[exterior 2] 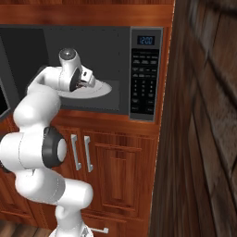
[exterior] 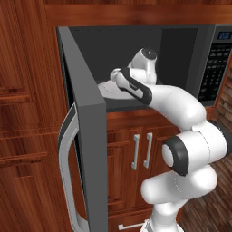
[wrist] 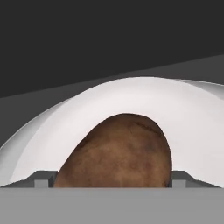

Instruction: Retrieve the reheated potato from the microwave, then place the potato, cheese, and condiment on the cutting board.

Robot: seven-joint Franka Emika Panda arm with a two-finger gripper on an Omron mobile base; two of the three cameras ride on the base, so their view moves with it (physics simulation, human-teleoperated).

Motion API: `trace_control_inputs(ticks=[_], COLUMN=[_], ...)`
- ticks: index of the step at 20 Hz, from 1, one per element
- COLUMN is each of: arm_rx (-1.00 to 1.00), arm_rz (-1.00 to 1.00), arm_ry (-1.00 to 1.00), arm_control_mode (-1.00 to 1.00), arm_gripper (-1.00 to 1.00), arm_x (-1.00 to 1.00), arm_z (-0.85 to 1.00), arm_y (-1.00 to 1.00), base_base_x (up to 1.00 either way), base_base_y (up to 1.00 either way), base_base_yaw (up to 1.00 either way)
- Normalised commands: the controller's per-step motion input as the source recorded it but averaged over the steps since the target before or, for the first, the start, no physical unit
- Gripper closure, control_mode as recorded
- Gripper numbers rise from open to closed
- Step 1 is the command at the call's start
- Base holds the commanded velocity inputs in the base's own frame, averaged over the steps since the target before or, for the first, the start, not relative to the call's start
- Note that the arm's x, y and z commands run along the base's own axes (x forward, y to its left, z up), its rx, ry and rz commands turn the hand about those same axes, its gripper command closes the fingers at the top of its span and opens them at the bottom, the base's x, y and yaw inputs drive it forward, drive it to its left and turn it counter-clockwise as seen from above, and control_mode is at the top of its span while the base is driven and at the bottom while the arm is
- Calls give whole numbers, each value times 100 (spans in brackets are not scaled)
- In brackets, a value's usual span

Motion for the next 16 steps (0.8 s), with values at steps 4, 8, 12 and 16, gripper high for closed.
trace_control_inputs(ticks=[4, 8, 12, 16], arm_rx=[2, 3, 3, 0], arm_rz=[4, 9, 10, 7], arm_ry=[-12, -7, 3, 11], arm_control_mode=[-100, -100, -100, -100], arm_gripper=[100, 100, 100, 100], arm_x=[-60, -60, -54, -57], arm_z=[8, 13, 35, 49], arm_y=[1, 0, -10, -10], base_base_x=[0, 0, 0, 0], base_base_y=[0, 0, 0, 0], base_base_yaw=[0, 0, 0, 0])
